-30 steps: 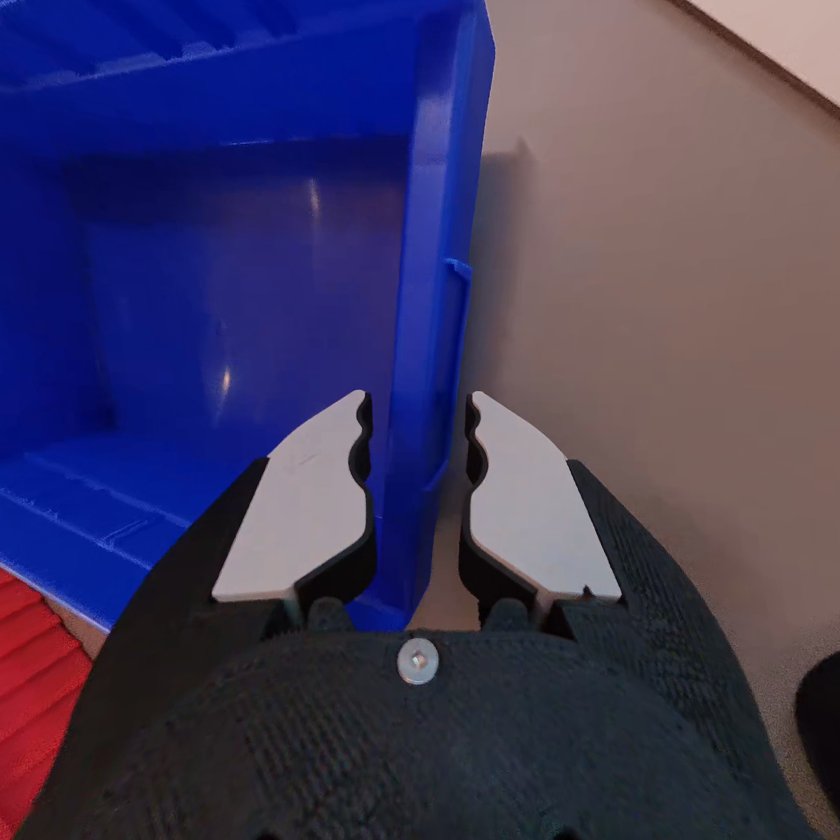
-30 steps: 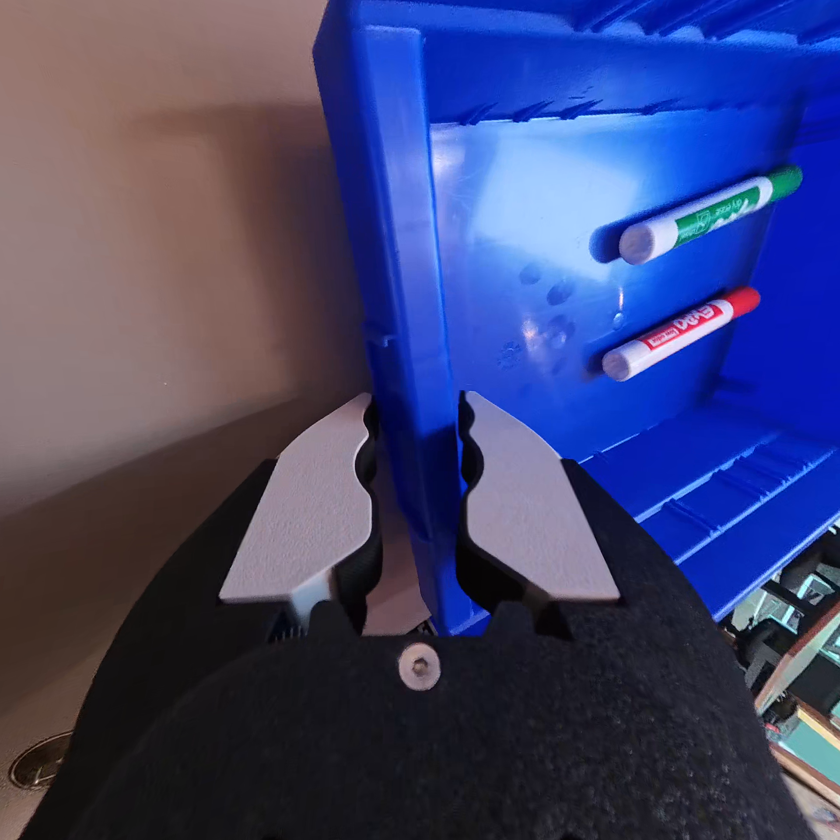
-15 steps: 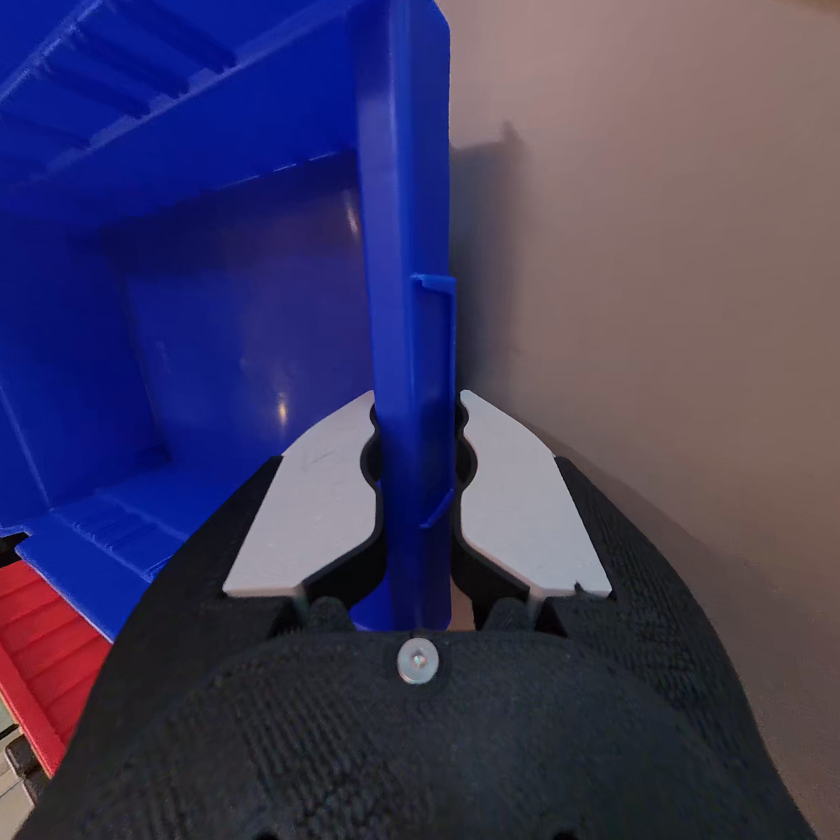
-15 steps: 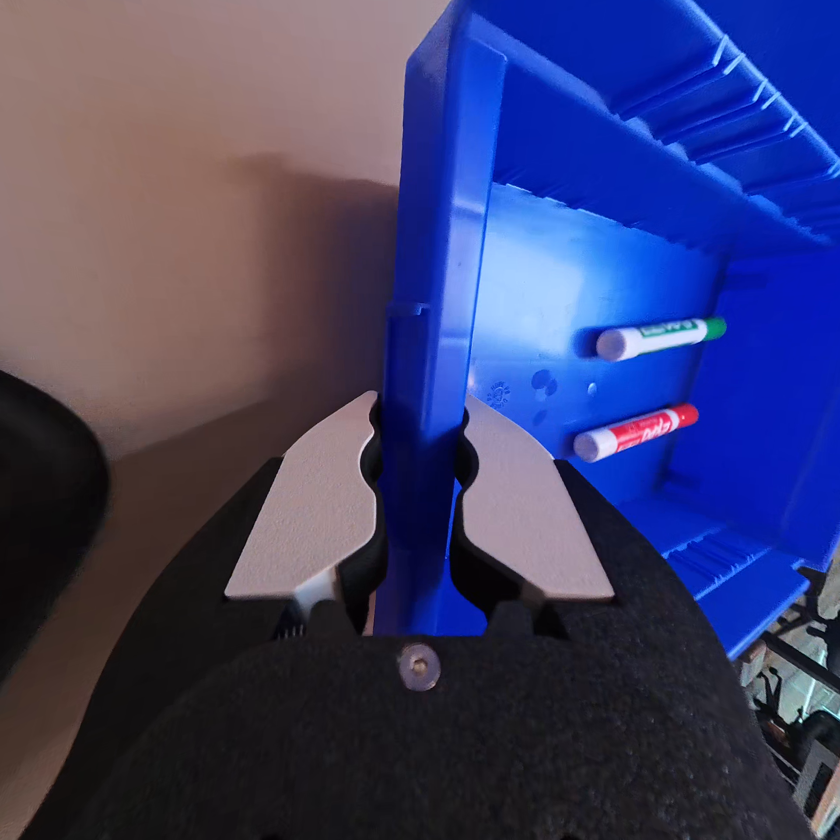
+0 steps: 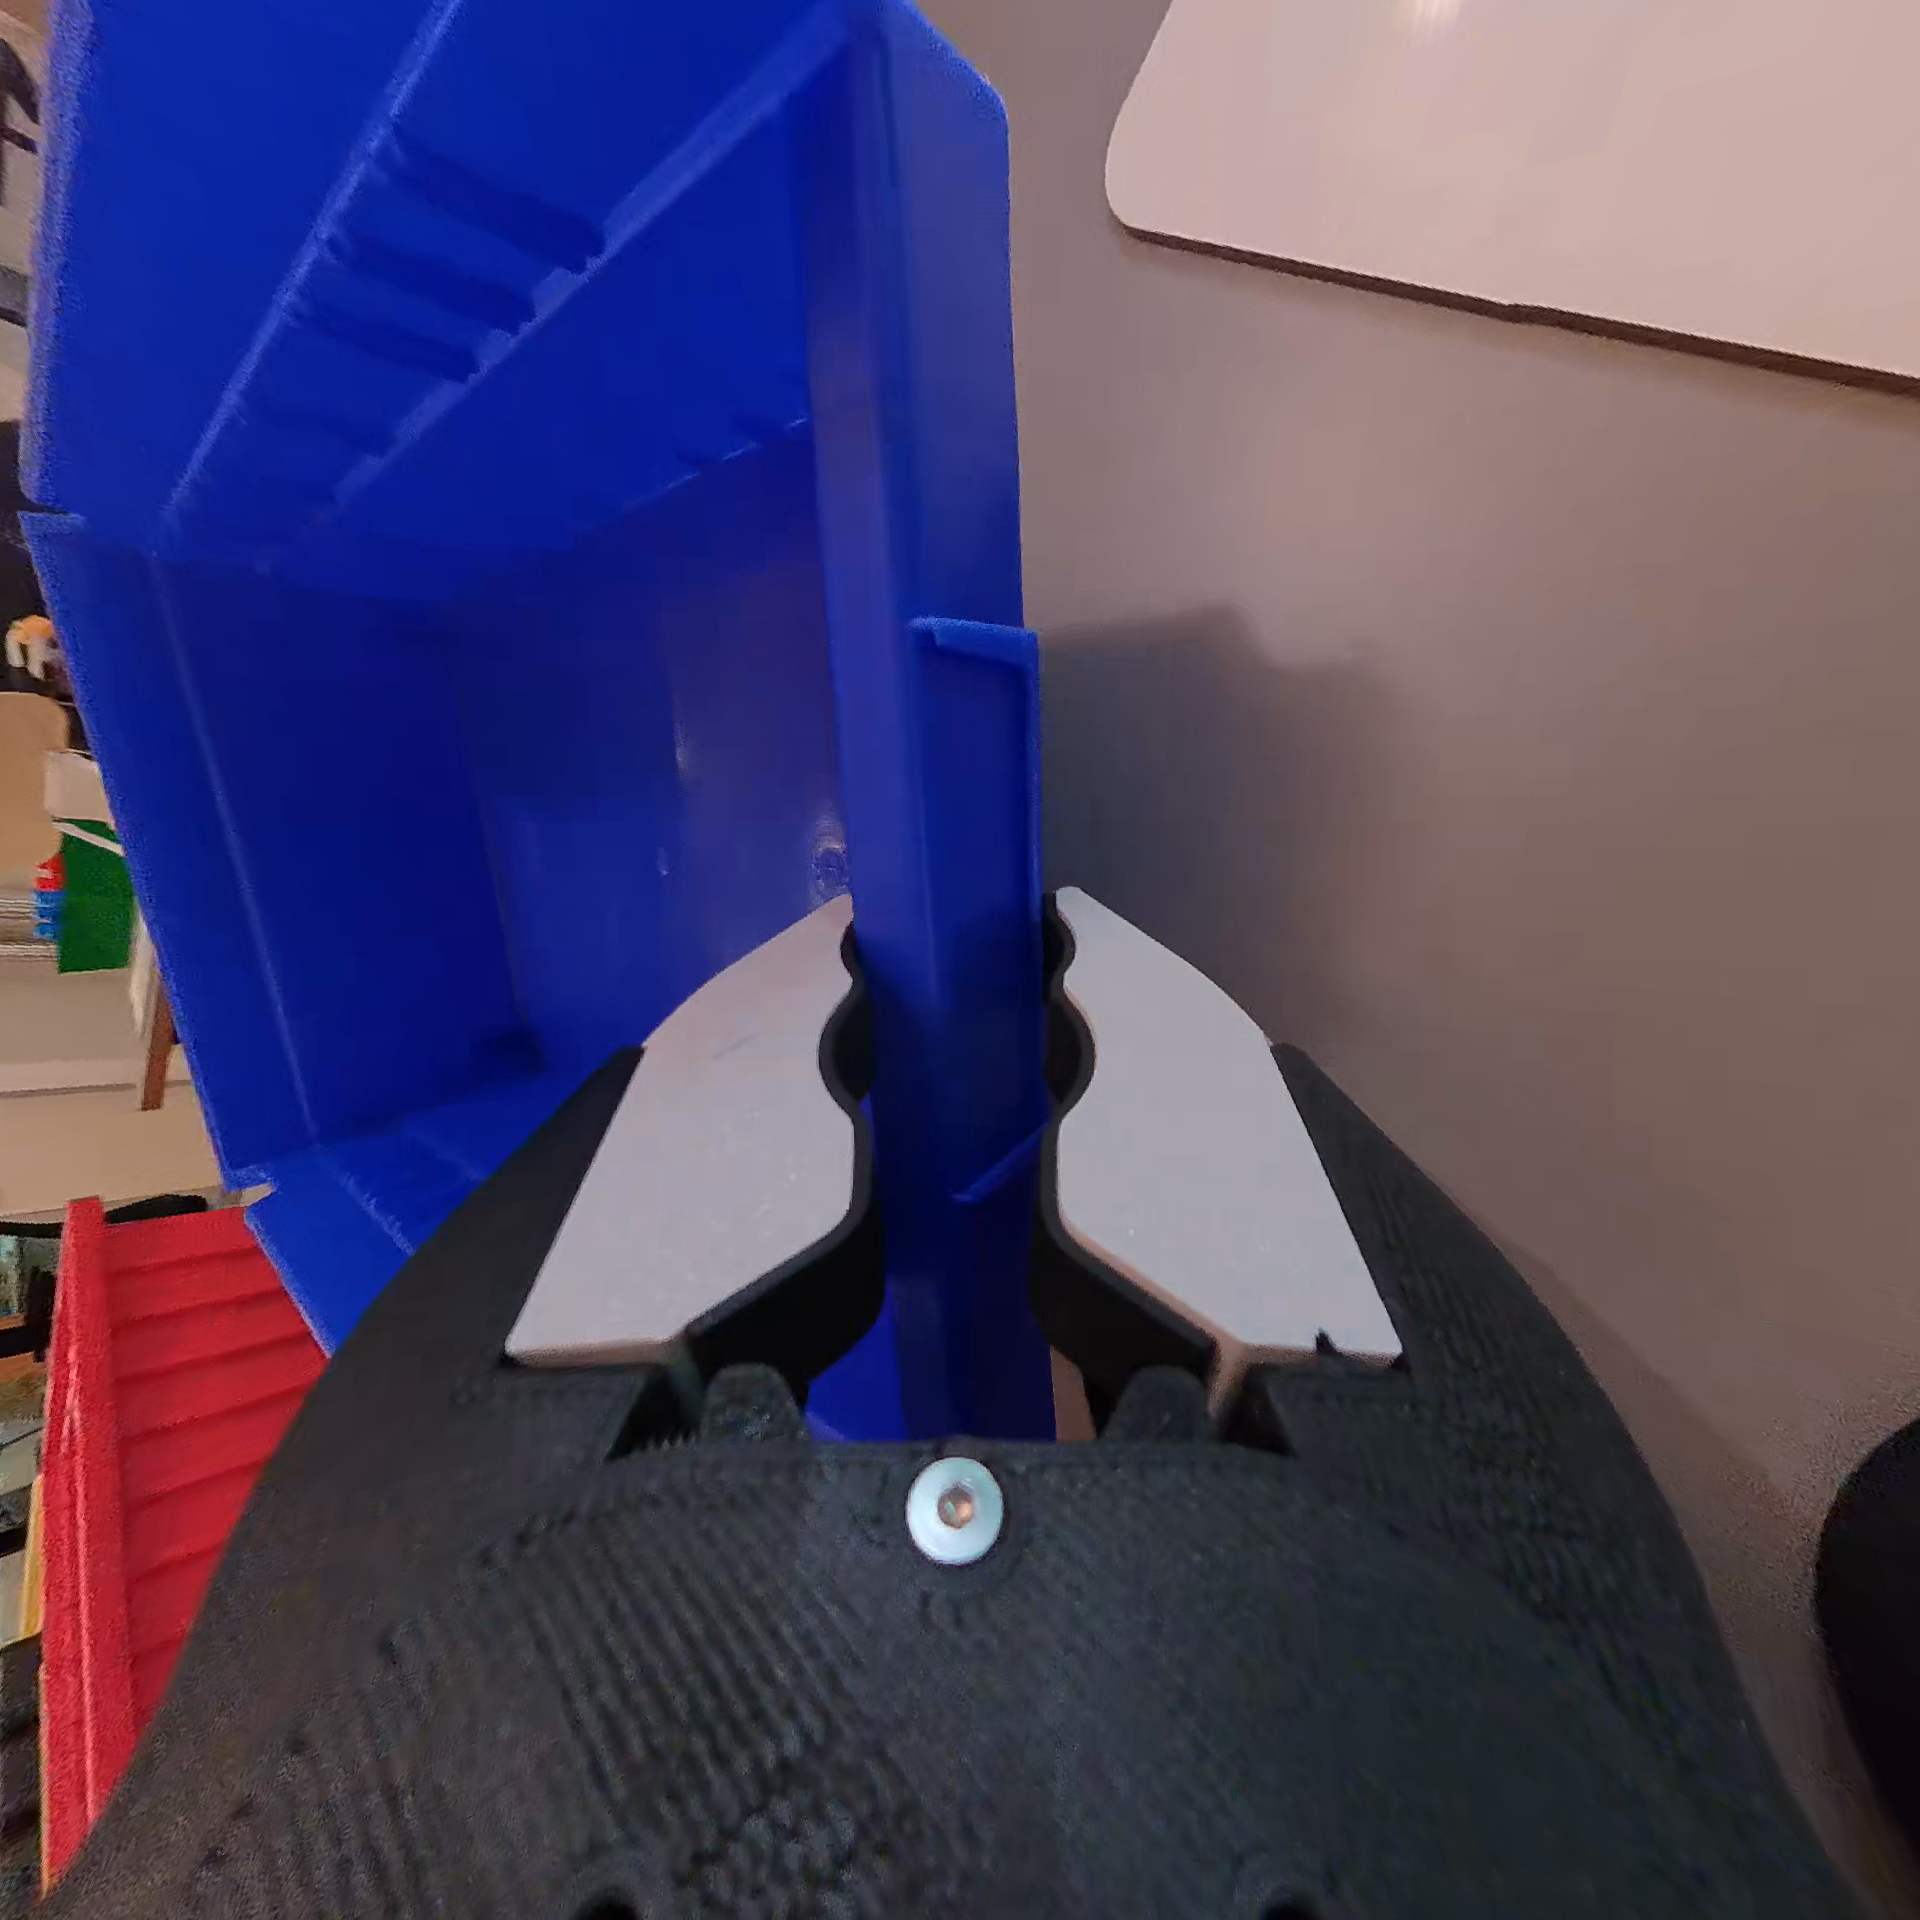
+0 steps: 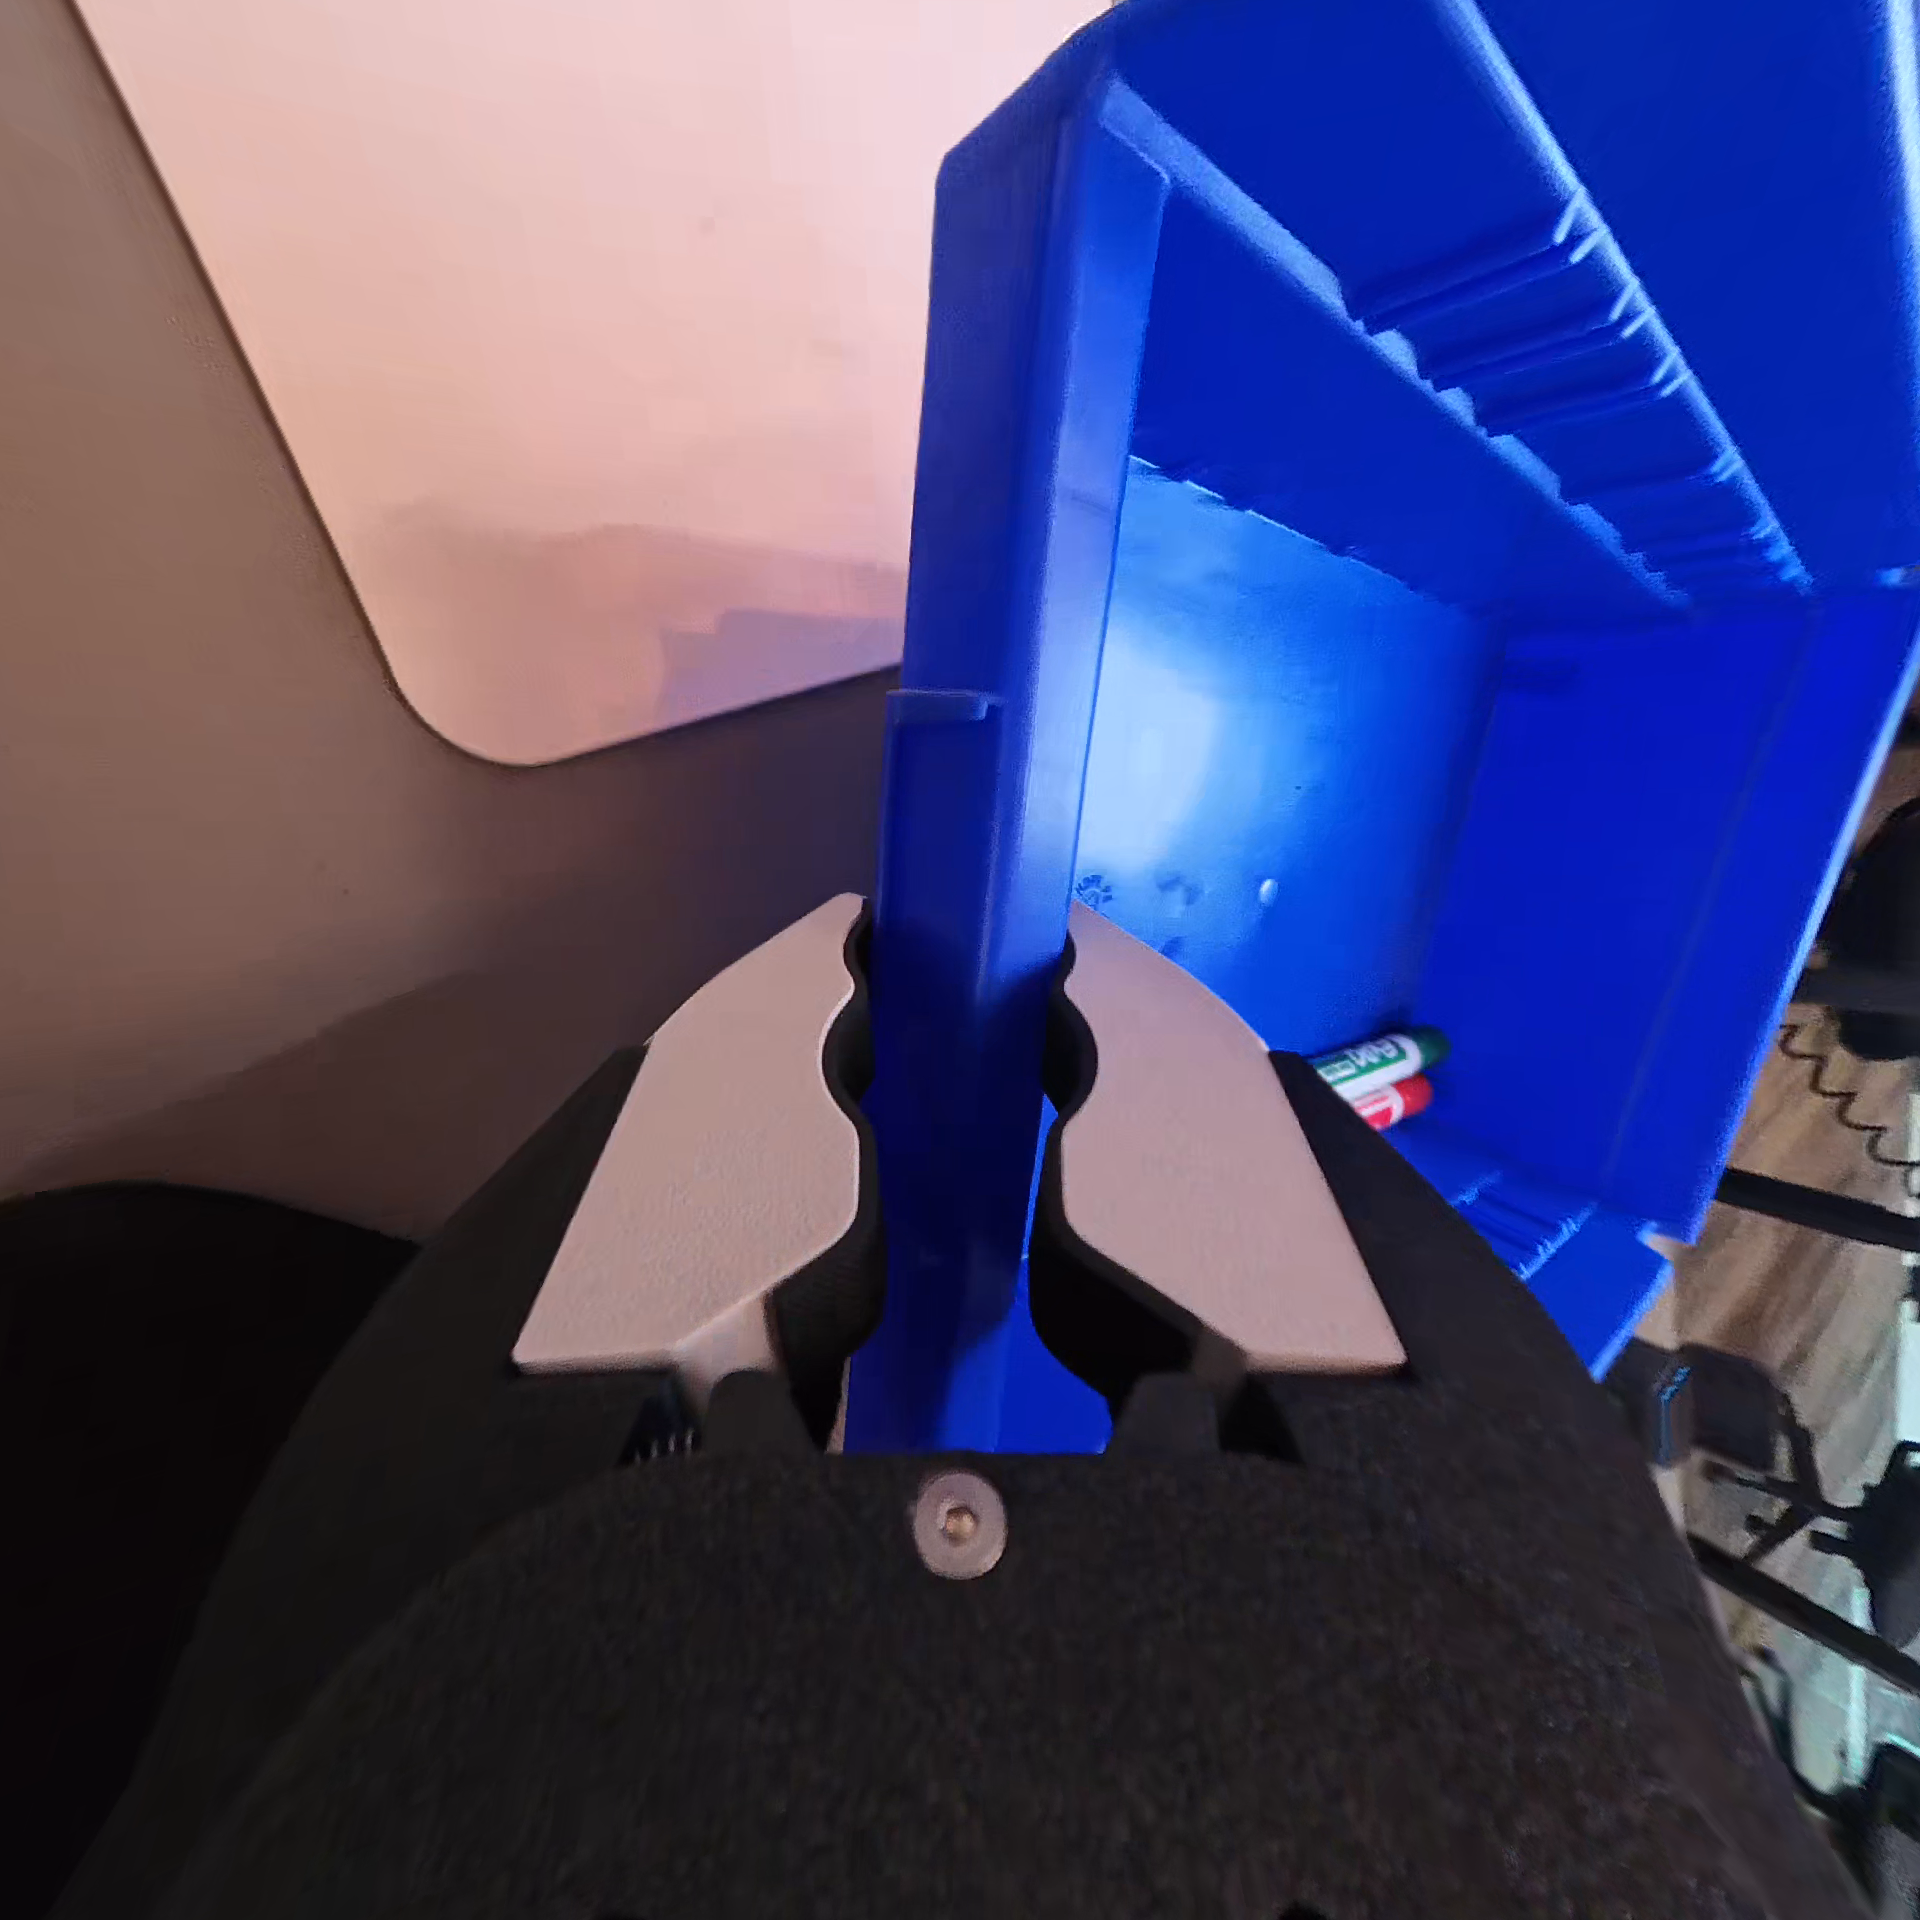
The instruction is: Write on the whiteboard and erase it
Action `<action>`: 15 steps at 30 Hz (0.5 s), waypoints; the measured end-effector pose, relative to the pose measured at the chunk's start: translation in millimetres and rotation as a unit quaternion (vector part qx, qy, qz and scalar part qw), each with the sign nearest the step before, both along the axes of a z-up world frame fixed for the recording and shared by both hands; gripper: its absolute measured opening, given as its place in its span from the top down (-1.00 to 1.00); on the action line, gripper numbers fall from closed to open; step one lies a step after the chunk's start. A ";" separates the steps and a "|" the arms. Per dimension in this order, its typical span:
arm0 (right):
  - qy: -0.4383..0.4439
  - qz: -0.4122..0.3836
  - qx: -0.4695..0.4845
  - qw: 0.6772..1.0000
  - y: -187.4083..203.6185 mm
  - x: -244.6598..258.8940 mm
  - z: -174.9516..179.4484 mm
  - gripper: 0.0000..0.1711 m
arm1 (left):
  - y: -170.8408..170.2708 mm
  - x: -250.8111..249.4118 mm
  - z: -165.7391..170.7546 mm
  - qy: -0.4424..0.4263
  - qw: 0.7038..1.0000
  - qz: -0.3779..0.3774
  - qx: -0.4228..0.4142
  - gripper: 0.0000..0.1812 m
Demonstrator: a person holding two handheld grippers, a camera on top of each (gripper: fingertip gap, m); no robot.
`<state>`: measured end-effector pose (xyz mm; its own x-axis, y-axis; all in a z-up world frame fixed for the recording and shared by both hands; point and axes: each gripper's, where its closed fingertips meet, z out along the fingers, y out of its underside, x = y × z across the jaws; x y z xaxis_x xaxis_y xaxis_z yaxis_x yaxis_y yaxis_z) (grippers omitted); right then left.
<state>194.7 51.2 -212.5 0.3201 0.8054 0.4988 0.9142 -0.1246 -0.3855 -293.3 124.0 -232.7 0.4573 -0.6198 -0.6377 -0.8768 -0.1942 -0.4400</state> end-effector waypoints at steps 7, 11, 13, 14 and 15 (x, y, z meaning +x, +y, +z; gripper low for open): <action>-0.030 0.056 0.051 0.997 4.1 -75.5 3.0 0.66 | -19.1 -2.7 22.8 -0.004 0.999 0.002 0.046 0.67; -0.056 0.098 0.089 0.990 7.3 -130.3 2.3 0.65 | -27.4 -6.6 38.3 -0.004 0.998 0.004 0.063 0.66; -0.076 0.120 0.106 0.984 7.0 -158.9 -1.5 0.65 | -31.5 -8.7 45.1 0.001 0.997 0.006 0.070 0.66; -0.080 0.129 0.108 0.983 5.8 -173.8 -4.2 0.65 | -33.6 -9.5 48.5 0.002 0.997 0.008 0.074 0.66; -0.079 0.141 0.103 0.981 3.4 -189.2 -7.5 0.66 | -35.5 -10.2 52.2 0.001 0.997 0.010 0.077 0.66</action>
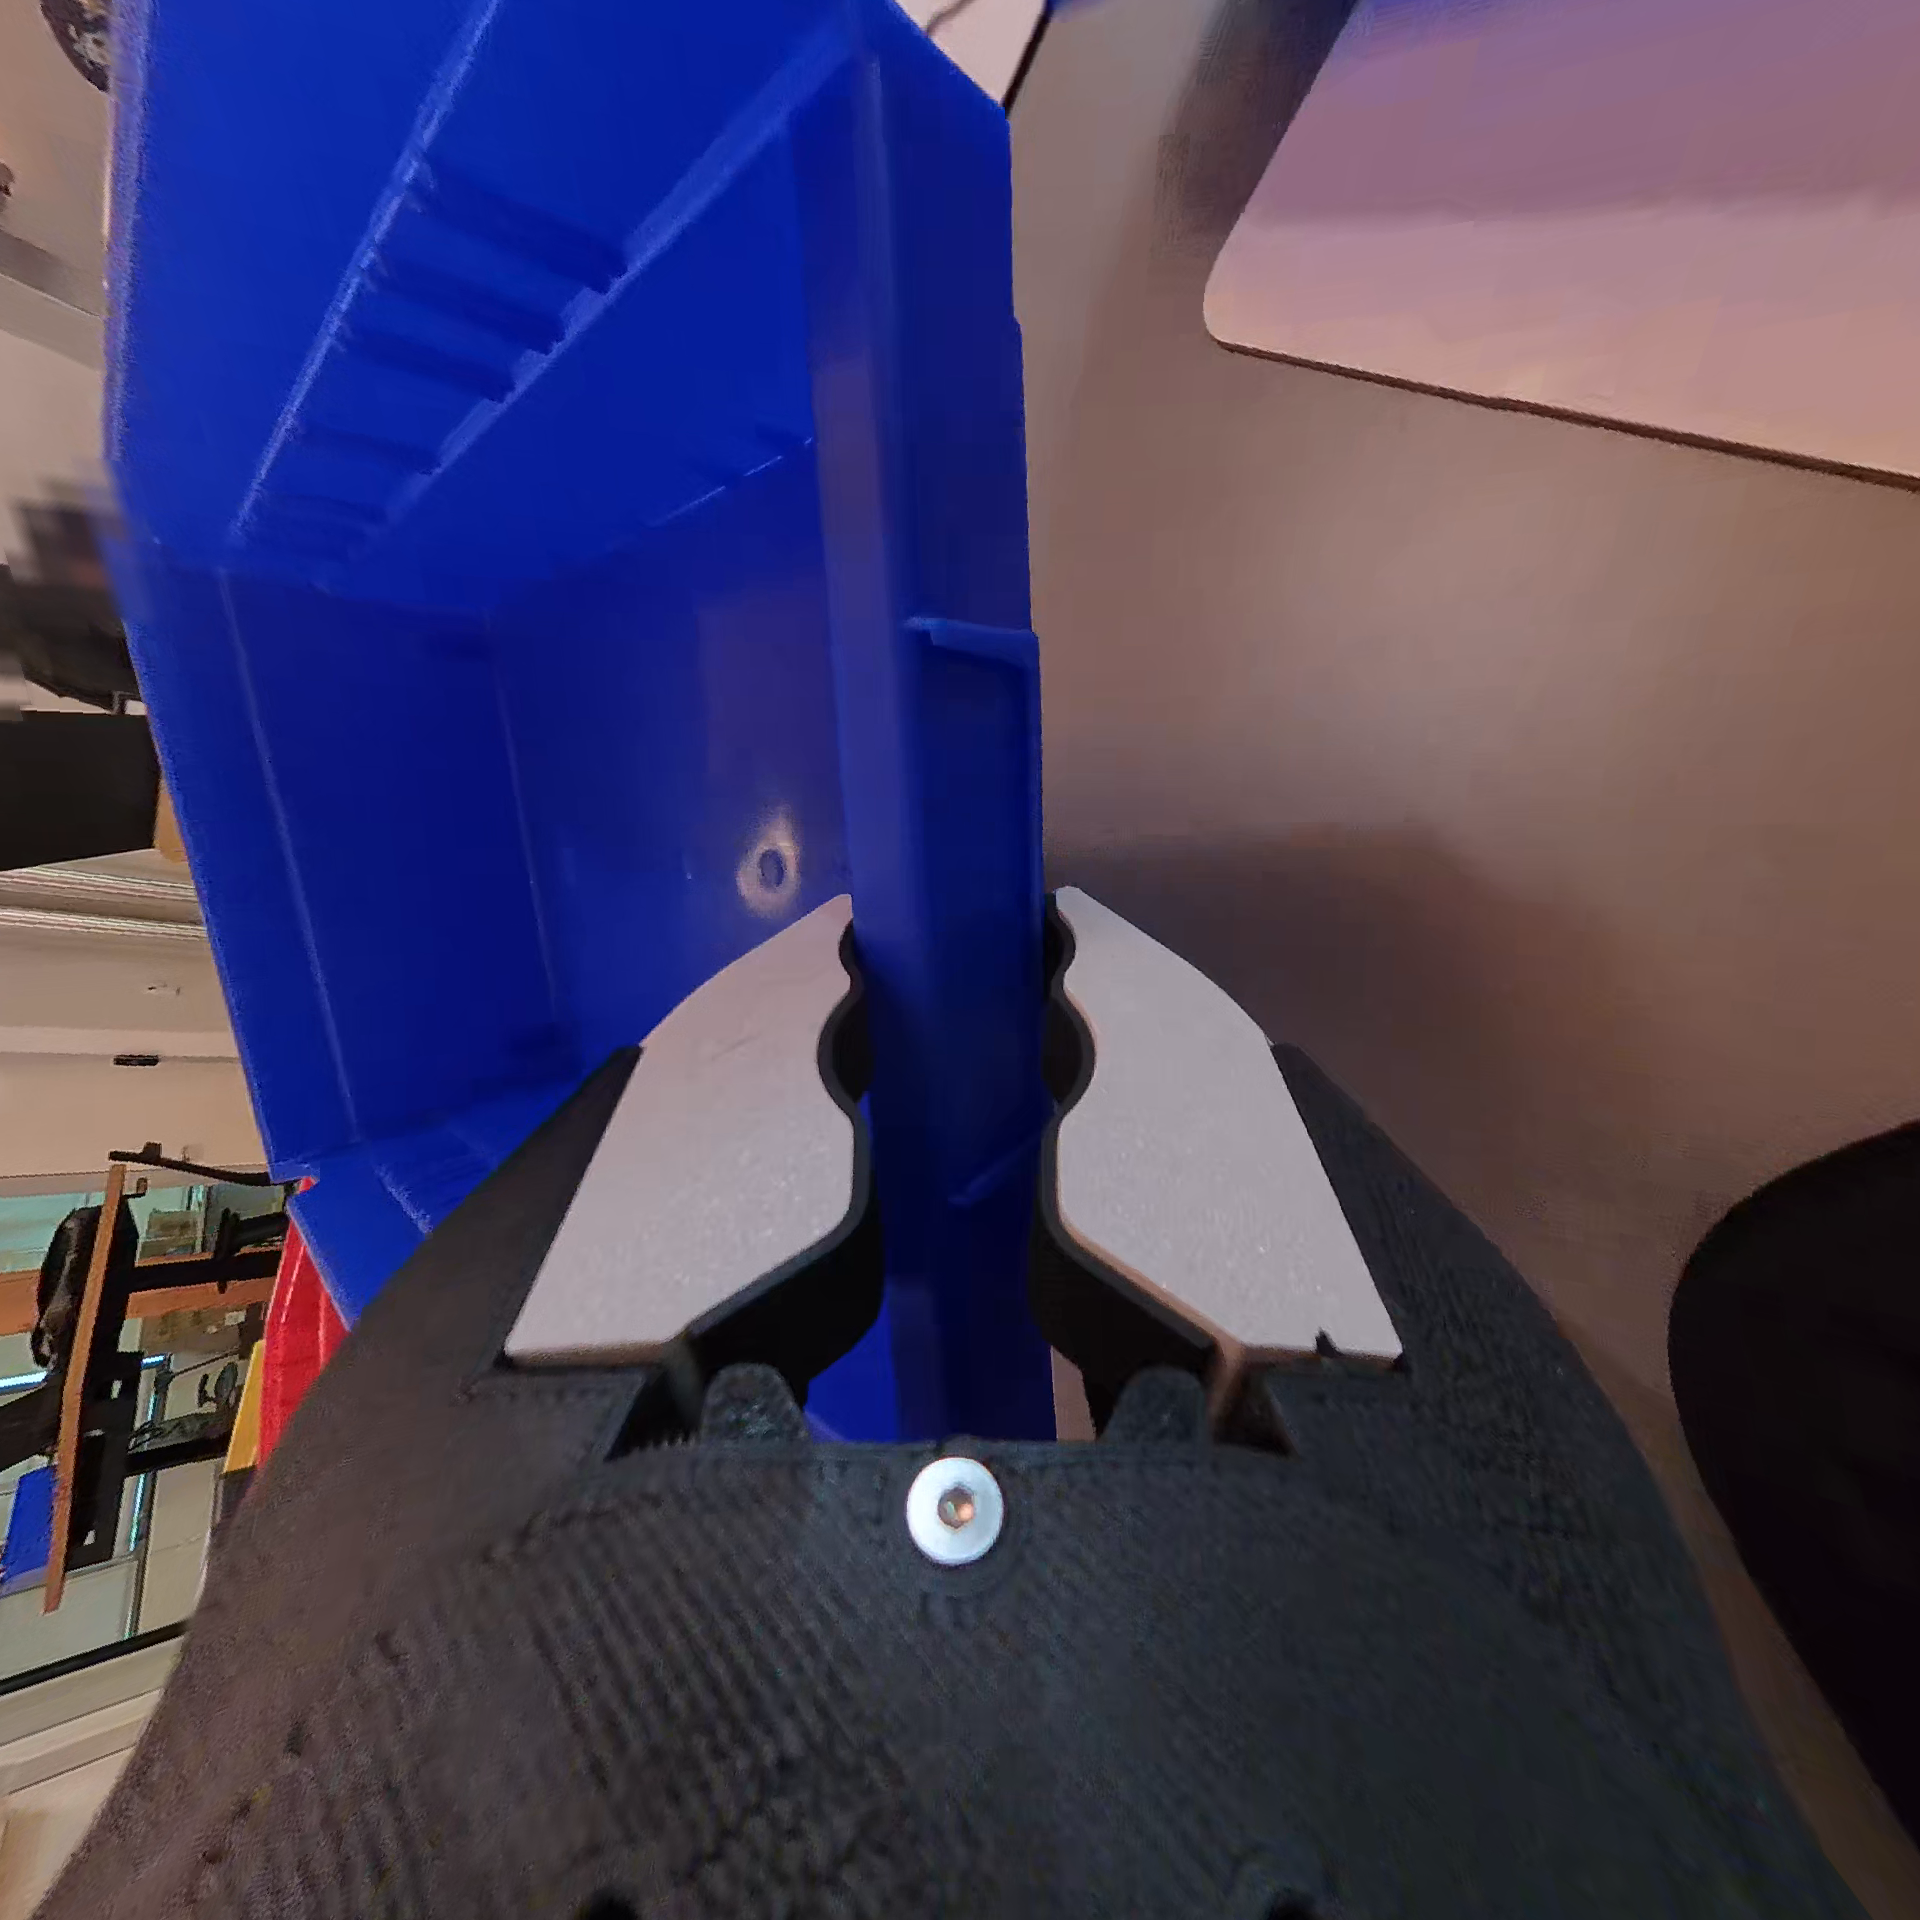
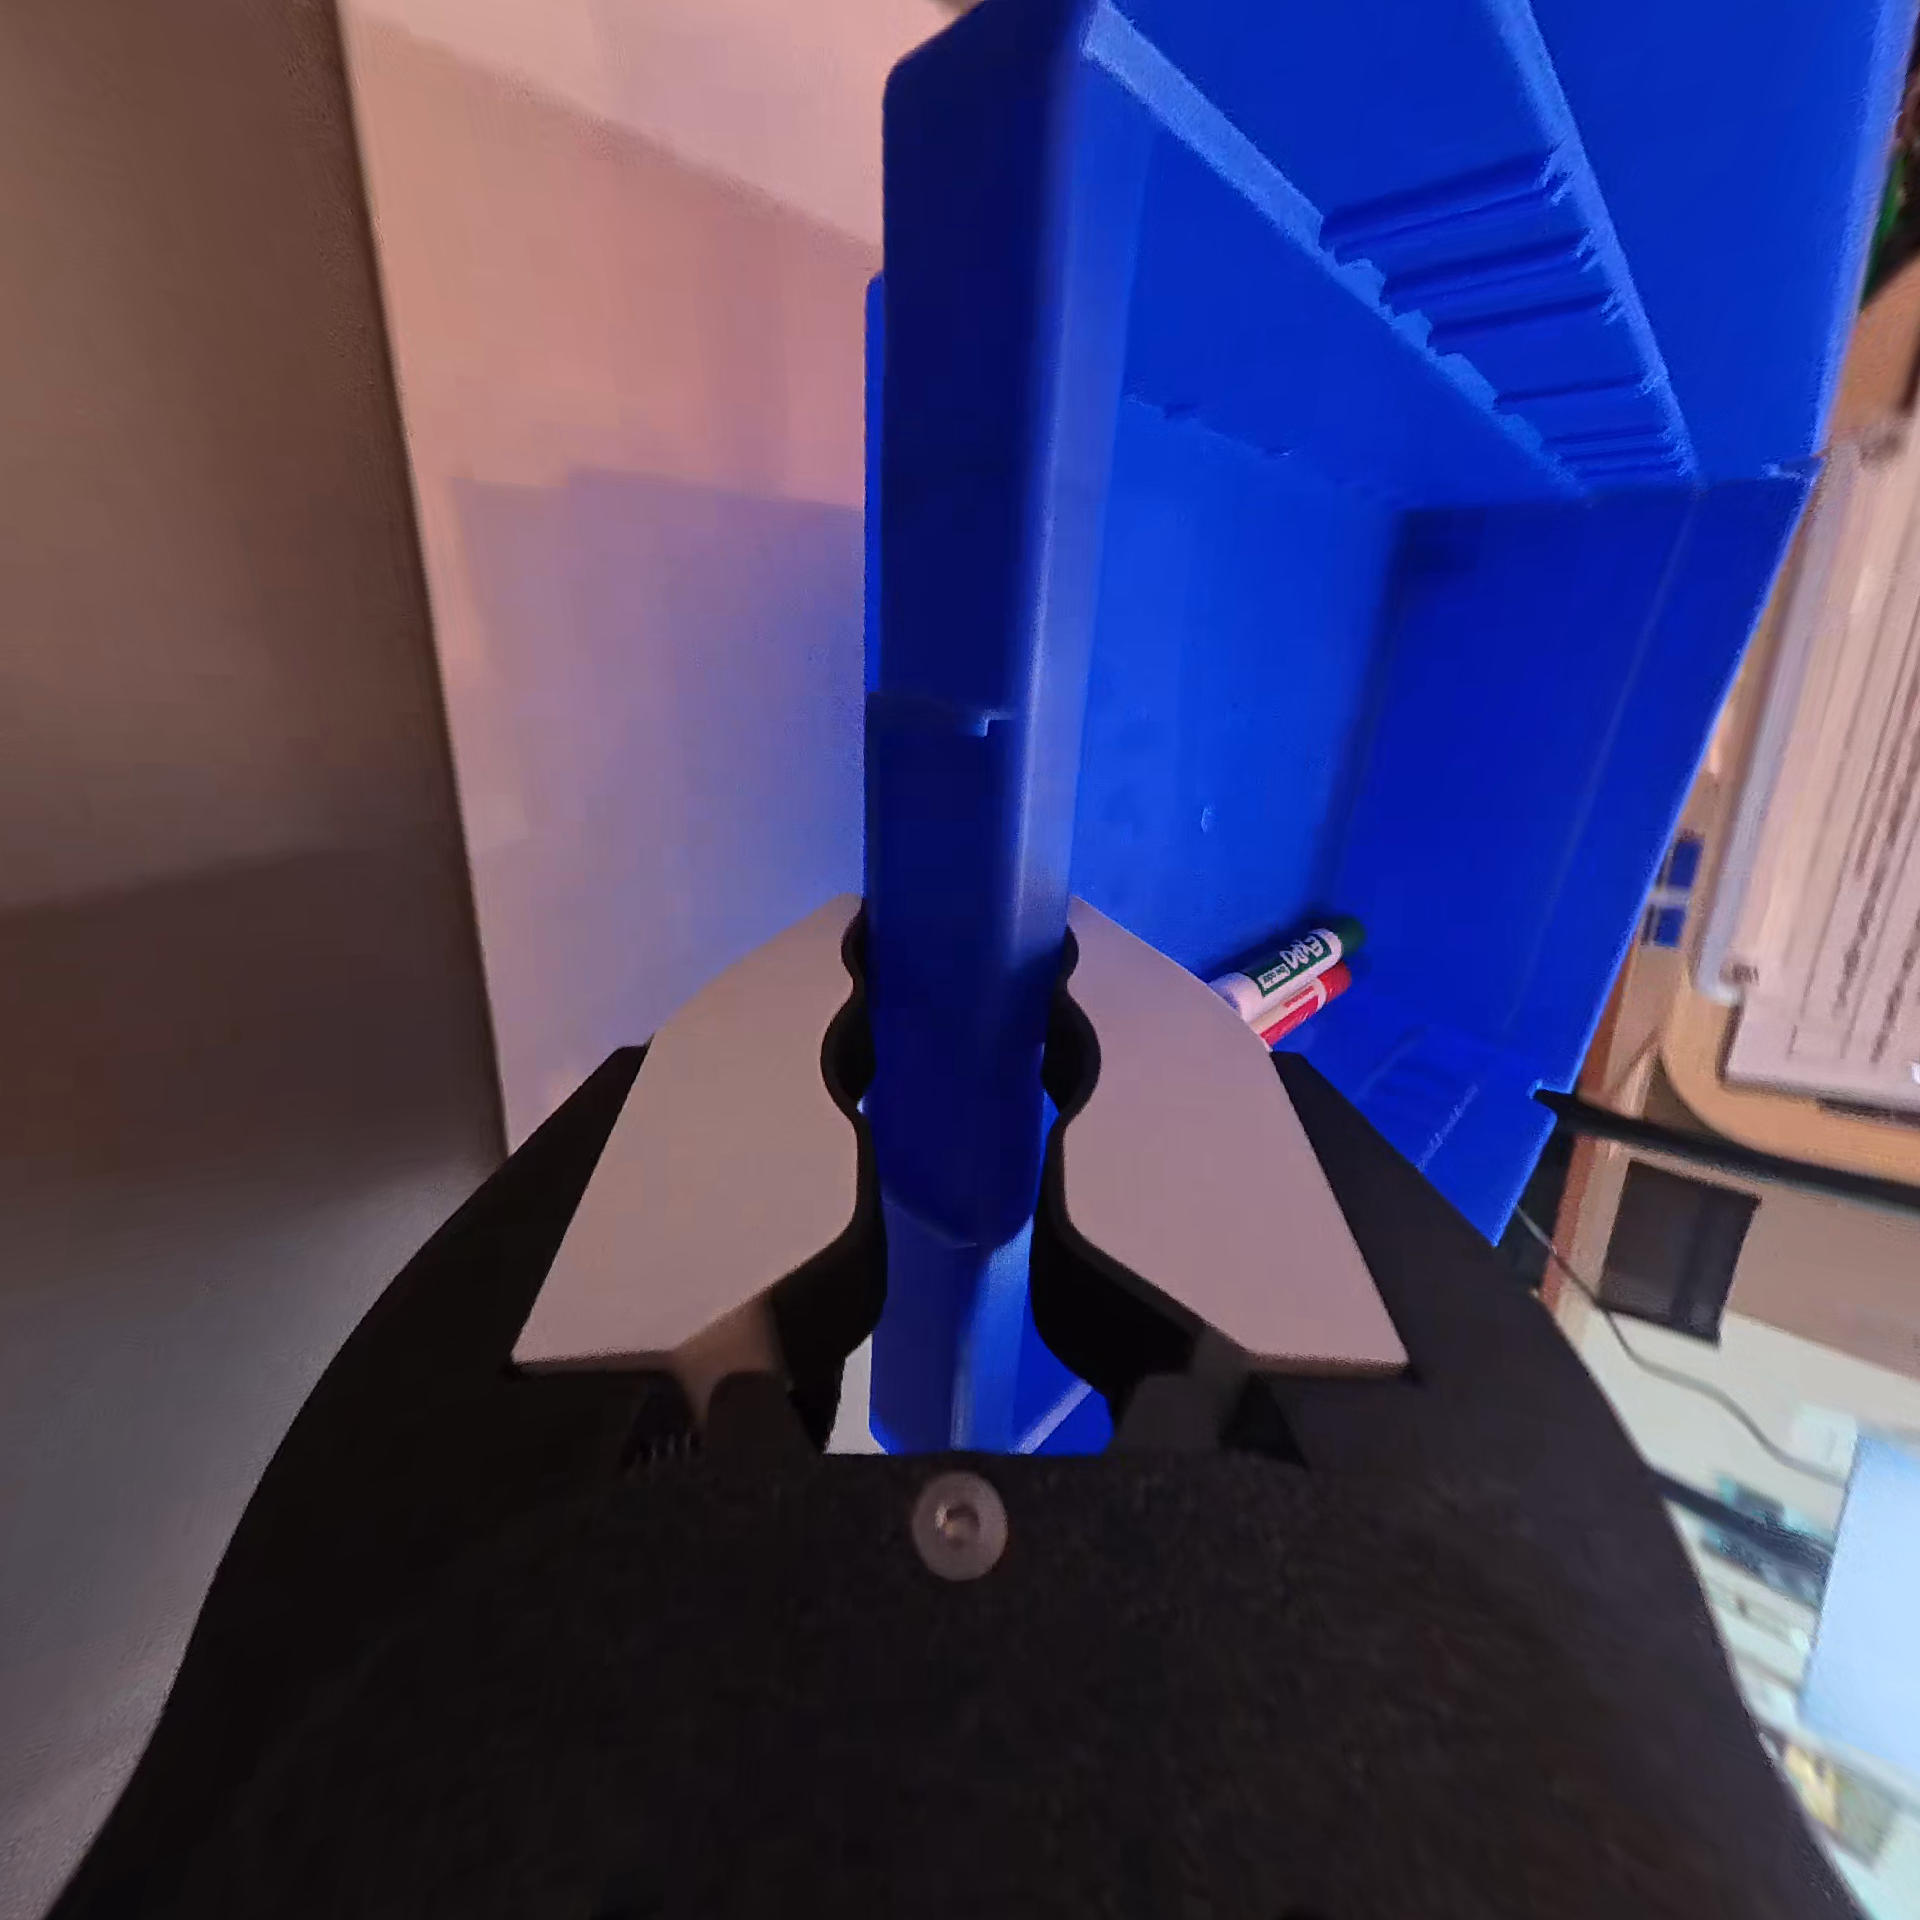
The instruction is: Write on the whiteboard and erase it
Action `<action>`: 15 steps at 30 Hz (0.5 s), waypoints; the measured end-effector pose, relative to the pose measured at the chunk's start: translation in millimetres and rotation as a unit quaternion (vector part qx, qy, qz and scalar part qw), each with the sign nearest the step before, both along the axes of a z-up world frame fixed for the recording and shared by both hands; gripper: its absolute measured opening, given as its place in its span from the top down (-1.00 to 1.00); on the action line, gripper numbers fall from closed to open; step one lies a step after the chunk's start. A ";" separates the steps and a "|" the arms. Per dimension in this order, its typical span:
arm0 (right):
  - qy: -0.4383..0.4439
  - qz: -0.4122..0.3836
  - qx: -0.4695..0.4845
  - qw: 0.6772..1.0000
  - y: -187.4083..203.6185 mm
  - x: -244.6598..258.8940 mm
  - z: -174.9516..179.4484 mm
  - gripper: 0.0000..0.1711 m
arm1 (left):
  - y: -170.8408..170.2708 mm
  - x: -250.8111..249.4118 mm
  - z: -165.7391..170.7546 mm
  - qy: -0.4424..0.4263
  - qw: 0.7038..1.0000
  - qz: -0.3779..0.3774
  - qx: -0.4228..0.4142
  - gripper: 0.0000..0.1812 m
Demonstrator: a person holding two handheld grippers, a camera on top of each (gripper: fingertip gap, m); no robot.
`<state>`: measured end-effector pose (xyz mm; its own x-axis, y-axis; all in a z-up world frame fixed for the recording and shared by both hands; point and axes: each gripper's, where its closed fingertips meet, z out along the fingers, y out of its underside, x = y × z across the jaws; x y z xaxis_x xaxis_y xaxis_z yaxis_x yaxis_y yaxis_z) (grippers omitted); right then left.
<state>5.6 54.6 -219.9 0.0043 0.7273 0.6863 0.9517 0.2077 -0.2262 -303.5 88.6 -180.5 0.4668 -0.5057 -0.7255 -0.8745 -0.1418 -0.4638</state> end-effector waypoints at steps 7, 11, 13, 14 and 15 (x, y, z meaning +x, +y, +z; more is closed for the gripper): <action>0.011 0.072 0.017 0.997 -9.2 -85.5 -23.8 0.63 | -11.3 -3.6 21.0 -0.019 1.000 0.013 0.008 0.66; 0.091 0.113 0.003 0.989 -29.3 -111.4 -7.4 0.30 | -15.1 -4.1 25.6 -0.032 0.999 0.017 0.007 0.66; 0.137 0.130 -0.035 0.981 -45.8 -113.4 4.5 0.22 | -15.5 -5.7 29.4 -0.024 0.999 0.021 0.011 0.66; 0.164 0.138 -0.058 0.975 -54.0 -111.4 11.0 0.22 | -16.0 -5.6 32.0 -0.020 0.999 0.022 0.013 0.66; 0.192 0.139 -0.075 0.969 -59.4 -106.4 18.8 0.22 | -17.3 -3.7 35.0 -0.013 1.000 0.018 0.015 0.66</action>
